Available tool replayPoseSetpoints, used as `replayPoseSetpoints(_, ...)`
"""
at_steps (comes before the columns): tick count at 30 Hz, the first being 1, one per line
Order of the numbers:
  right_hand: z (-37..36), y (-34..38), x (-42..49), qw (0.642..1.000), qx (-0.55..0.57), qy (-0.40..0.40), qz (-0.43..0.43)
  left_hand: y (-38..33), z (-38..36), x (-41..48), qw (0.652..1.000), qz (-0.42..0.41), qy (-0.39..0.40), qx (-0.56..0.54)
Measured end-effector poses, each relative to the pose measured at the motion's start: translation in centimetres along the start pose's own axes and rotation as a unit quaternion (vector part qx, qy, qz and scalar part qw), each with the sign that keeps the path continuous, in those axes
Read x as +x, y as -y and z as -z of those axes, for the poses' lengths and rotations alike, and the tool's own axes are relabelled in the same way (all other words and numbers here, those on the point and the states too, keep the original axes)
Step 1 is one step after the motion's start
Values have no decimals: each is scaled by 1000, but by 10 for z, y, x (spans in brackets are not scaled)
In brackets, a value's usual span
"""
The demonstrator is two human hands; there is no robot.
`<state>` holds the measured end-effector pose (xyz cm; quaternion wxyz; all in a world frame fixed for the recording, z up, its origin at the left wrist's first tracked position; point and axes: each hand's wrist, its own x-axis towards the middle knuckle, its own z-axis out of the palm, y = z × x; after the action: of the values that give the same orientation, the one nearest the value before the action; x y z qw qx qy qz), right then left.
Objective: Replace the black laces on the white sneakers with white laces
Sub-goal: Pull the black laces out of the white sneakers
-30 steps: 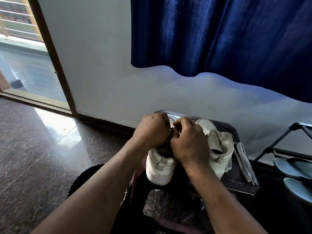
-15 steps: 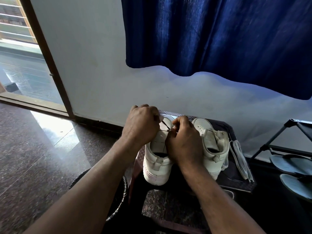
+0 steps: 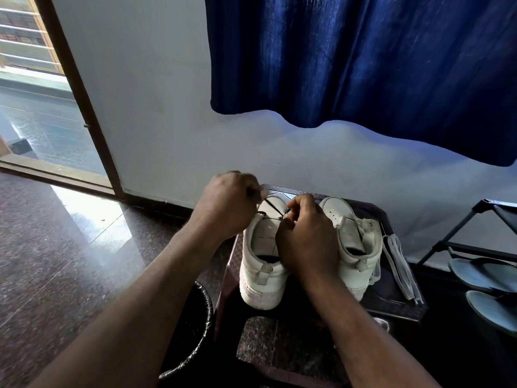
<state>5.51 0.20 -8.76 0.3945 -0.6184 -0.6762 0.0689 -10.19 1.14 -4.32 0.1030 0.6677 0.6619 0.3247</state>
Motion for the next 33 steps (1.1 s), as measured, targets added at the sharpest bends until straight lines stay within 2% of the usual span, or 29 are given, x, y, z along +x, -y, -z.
replayPoseSetpoints(1, 0, 0, 0, 1000, 0, 3, 3, -4, 2, -1, 993, 19, 10, -119)
replayPoseSetpoints(2, 0, 0, 0, 1000, -2, 4, 7, -9, 4, -3, 959, 39, 29, -280)
replayPoseSetpoints(3, 0, 0, 0, 1000, -4, 2, 10, -13, 6, -5, 897, 58, 41, -437)
replayPoseSetpoints(4, 0, 0, 0, 1000, -4, -1, 12, -16, 9, -6, 836, 73, 41, -543)
replayPoseSetpoints(5, 0, 0, 0, 1000, -2, -3, 12, -15, 9, -7, 801, 86, 27, -592)
replayPoseSetpoints(6, 0, 0, 0, 1000, 0, -4, 12, -14, 10, -7, 801, 94, 5, -591)
replayPoseSetpoints(7, 0, 0, -1, 1000, 0, -5, 13, -12, 9, -6, 835, 95, -23, -542)
replayPoseSetpoints(9, 1, 0, -1, 1000, -2, -5, 17, -6, 4, -4, 926, 79, -55, -365)
replayPoseSetpoints(10, 1, 0, -1, 1000, -2, -4, 17, -5, 1, -4, 957, 67, -47, -278)
replayPoseSetpoints(12, 1, 0, 0, 1000, -2, -5, 11, -6, -6, -7, 992, 26, 2, -126)
replayPoseSetpoints(14, 0, 0, 0, 1000, 1, -5, 6, -9, -13, -8, 999, -19, 43, 15)
replayPoseSetpoints(16, -1, -1, 1, 1000, -6, -3, 6, -12, -16, -9, 992, -43, 53, 107)
replayPoseSetpoints(20, 1, -1, 1, 1000, 0, 3, 5, -10, -25, -6, 995, -25, 25, 94)
replayPoseSetpoints(22, 2, -1, 0, 1000, 6, 4, 11, -13, -25, -2, 998, 18, 24, -47)
replayPoseSetpoints(23, 3, -1, 0, 1000, 9, 5, 13, -16, -22, 0, 981, 60, 30, -182)
replayPoseSetpoints(24, 3, -1, -1, 1000, 12, 7, 15, -20, -17, 0, 944, 105, 34, -311)
replayPoseSetpoints(25, 3, -1, -1, 1000, 14, 7, 18, -22, -12, -1, 913, 135, 32, -383)
replayPoseSetpoints(26, 3, -1, -1, 1000, 15, 7, 20, -21, -9, -1, 911, 142, 17, -387)
replayPoseSetpoints(29, 3, -1, -1, 1000, 14, 8, 15, -7, -13, 2, 981, 67, -27, -180)
replayPoseSetpoints(31, 2, -1, 0, 1000, 10, 6, 12, -5, -15, 0, 999, 7, 4, -44)
replayPoseSetpoints(33, 1, -1, 0, 1000, 7, 0, 13, -5, -17, -2, 997, -25, 38, 56)
